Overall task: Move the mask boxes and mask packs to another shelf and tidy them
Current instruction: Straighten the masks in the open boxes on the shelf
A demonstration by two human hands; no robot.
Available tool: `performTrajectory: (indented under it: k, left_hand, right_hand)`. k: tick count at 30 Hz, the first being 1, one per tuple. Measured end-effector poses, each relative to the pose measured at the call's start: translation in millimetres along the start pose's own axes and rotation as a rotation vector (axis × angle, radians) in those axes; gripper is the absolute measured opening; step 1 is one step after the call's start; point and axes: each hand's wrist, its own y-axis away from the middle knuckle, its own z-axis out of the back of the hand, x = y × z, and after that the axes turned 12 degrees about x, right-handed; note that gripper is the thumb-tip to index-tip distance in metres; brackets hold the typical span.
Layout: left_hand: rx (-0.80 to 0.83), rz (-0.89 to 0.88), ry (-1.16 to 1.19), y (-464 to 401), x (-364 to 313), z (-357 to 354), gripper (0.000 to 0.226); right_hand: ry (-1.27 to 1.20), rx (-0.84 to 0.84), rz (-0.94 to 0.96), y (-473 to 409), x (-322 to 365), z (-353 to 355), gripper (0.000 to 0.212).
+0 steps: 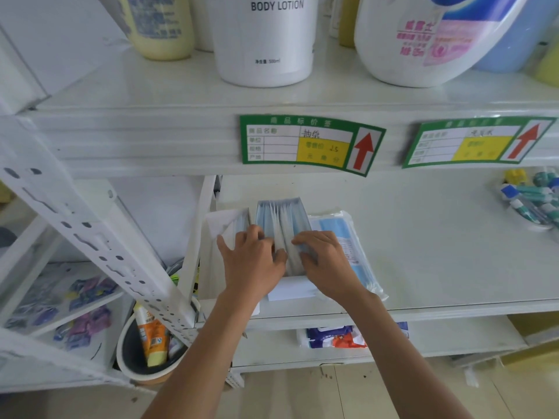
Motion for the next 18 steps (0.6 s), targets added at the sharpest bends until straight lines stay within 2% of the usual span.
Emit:
performTrajectory:
  k: [4, 7, 12, 15, 18]
  left_hand:
    - [0.004, 0.025, -0.021, -0.4, -4.7, 0.7, 0.059]
    - [0.004, 0.041, 0.005, -1.6, -7.1, 1.7, 0.064]
    - [0.020, 0.067, 0.066, -5.5, -6.2, 3.6, 0.037]
    - [0.005, 0.067, 0.102, -5.5, -3.0, 0.4, 0.026]
    - [0.000, 0.071, 0.105, -5.8, -3.0, -2.2, 0.025]
  right_hand:
    - [-0.008, -0.008, -0.013, -4.1, -3.1, -2.0, 0.036]
    - [0.019, -0.002, 0.005, -4.4, -1.9, -3.3, 0.036]
    - [0.078, 0.015, 0.081, 1.5, -4.9, -1.3, 0.024]
    - [0.074, 0.021, 0.048, 0.9, -6.9, 0.6, 0.031]
    - [0.092, 0.023, 0.015, -2.0, -7.1, -0.1, 0.036]
